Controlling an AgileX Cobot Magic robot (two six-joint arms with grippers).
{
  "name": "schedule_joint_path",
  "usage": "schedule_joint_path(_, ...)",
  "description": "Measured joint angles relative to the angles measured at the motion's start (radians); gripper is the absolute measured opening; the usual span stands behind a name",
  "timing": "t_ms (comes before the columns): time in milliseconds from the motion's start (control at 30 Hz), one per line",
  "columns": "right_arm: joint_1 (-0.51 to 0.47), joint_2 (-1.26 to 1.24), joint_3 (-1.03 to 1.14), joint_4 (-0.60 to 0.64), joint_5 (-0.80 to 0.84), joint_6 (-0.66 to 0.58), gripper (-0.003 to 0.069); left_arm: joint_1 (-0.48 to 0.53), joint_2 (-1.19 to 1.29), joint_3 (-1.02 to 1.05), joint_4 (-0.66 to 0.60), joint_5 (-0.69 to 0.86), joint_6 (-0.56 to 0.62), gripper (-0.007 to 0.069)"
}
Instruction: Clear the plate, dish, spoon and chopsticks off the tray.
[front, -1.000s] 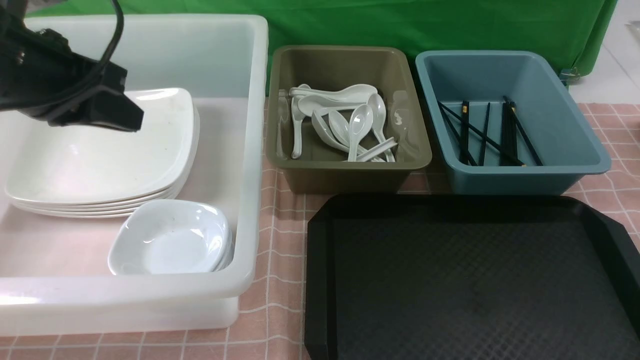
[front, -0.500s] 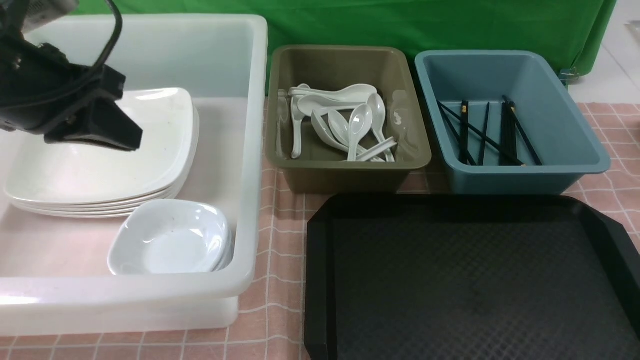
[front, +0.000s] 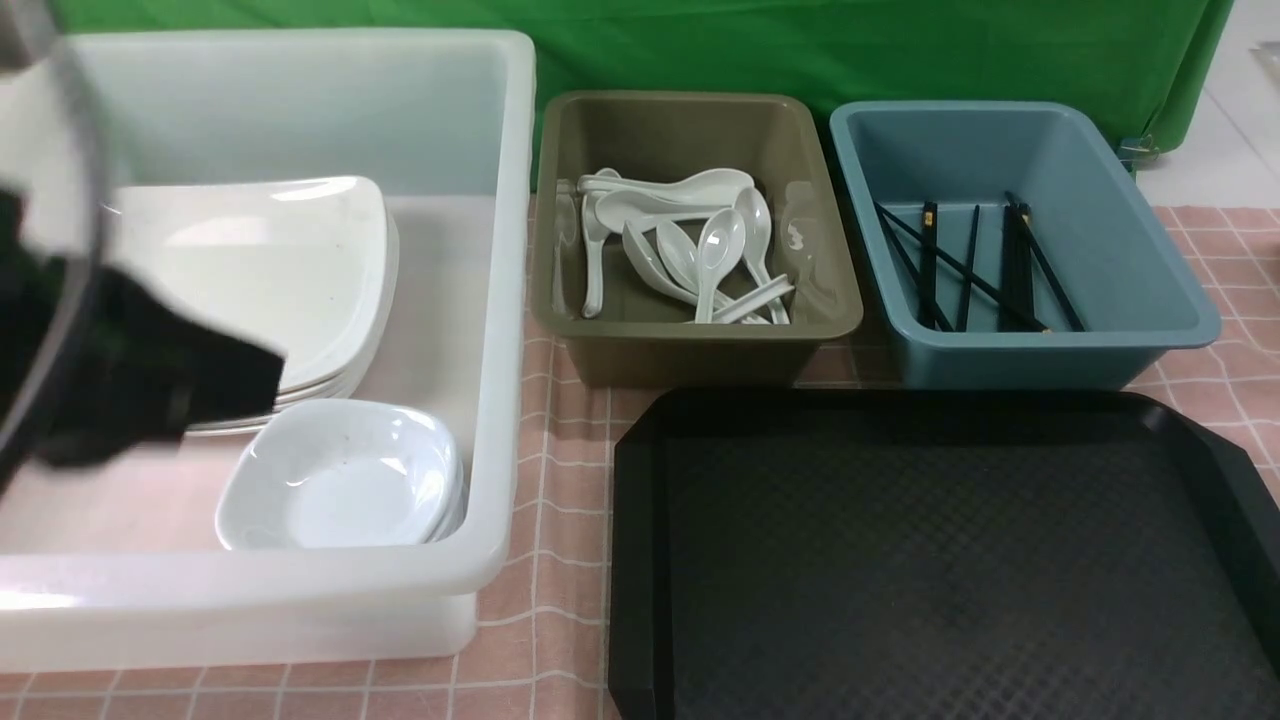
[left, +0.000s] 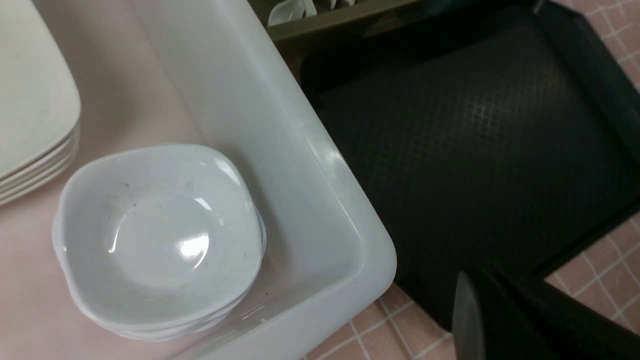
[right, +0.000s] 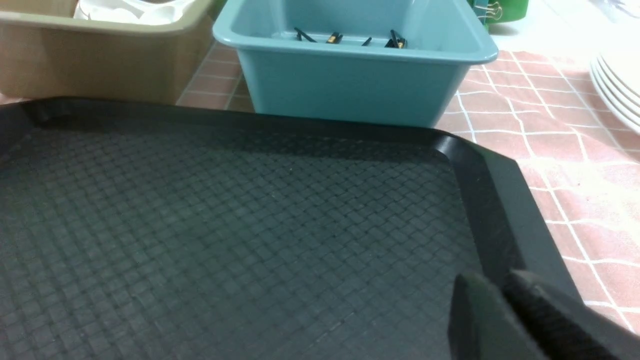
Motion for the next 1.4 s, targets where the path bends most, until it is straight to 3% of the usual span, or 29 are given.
schedule_joint_path(200,0.0,0.0,0.0,0.0,0.0,0.0,0.0143,-0.002,-0.37,0.377,-0.016,-0.354,-0.022,-0.0002)
schedule_joint_path(333,0.0,0.0,0.0,0.0,0.001,0.0,0.0151,-0.002,-0.569,0.535,-0.064,-0.493,-0.031,-0.0001)
schedule_joint_path(633,0.0,0.0,0.0,0.0,0.001,0.0,0.0168,-0.002,-0.714,0.648,-0.071,-0.516,-0.005,-0.0001)
schedule_joint_path(1067,0.0,0.0,0.0,0.0,0.001,0.0,0.0197,-0.002,-0.715,0.731,0.186,-0.679,0.036,-0.0001)
schedule_joint_path(1133,0.0,0.0,0.0,0.0,0.001,0.0,0.0202,-0.002,-0.715,0.786,0.215,-0.722,-0.001,0.0)
schedule_joint_path(1333,0.0,0.0,0.0,0.0,0.001,0.0,0.0218,0.022,-0.794,0.96,0.448,-0.812,-0.329,0.0)
schedule_joint_path(1400,0.0,0.0,0.0,0.0,0.001,0.0,0.0223,0.054,-0.81,0.975,0.48,-0.817,-0.374,0.0)
